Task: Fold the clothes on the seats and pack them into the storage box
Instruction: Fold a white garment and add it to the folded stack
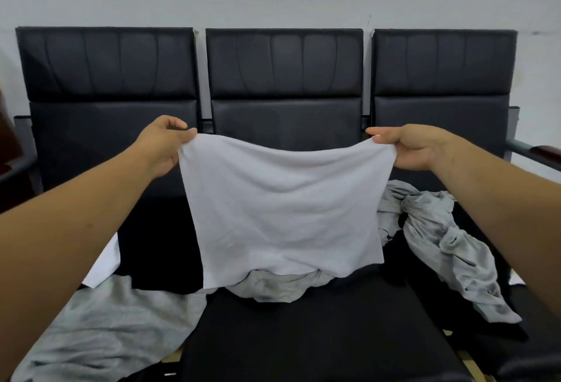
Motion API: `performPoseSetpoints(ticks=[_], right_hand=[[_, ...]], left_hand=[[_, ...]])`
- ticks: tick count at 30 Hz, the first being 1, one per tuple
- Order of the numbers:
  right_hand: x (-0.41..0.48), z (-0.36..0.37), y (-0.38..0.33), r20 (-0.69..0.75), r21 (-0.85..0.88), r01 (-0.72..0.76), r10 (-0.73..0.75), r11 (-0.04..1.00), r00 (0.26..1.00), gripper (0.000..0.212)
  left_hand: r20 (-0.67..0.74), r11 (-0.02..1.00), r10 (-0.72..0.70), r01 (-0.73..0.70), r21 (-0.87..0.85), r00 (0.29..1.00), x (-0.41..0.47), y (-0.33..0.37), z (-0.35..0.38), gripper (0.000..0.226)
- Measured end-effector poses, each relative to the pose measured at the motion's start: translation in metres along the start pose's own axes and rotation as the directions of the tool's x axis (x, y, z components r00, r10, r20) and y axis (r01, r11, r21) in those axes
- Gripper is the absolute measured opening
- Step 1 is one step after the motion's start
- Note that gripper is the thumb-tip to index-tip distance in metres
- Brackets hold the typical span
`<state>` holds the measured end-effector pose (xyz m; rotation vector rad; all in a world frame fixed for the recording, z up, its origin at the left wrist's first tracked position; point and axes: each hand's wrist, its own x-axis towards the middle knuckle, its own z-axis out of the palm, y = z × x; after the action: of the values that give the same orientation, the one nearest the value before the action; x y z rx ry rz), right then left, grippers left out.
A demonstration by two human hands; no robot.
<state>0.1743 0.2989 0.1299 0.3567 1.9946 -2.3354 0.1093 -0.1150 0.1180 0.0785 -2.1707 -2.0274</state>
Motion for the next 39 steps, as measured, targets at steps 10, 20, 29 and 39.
performPoseSetpoints(ticks=[10, 20, 29, 39], right_hand=[[0.032, -0.015, -0.068, -0.302, 0.098, 0.326, -0.284, 0.940, 0.910, 0.039], [-0.002, -0.037, -0.051, -0.335, -0.770, 0.191, -0.640, 0.609, 0.691, 0.021], [-0.029, -0.045, 0.019, -0.402, -0.410, 0.275, -0.442, 0.870, 0.802, 0.014], [-0.063, -0.047, 0.042, -0.211, -0.098, 0.292, -0.307, 0.951, 0.928, 0.013]], left_hand=[[0.027, 0.944, 0.228, -0.228, 0.239, 0.973, 0.042, 0.057, 0.010, 0.028], [-0.023, 0.770, 0.365, -0.288, 0.570, 0.931, -0.009, 0.056, 0.003, 0.023], [0.062, 0.846, 0.238, -0.239, 0.476, 0.969, -0.055, 0.007, -0.015, 0.012], [0.279, 0.991, 0.077, -0.104, 0.083, 0.957, -0.093, -0.010, -0.030, 0.020]])
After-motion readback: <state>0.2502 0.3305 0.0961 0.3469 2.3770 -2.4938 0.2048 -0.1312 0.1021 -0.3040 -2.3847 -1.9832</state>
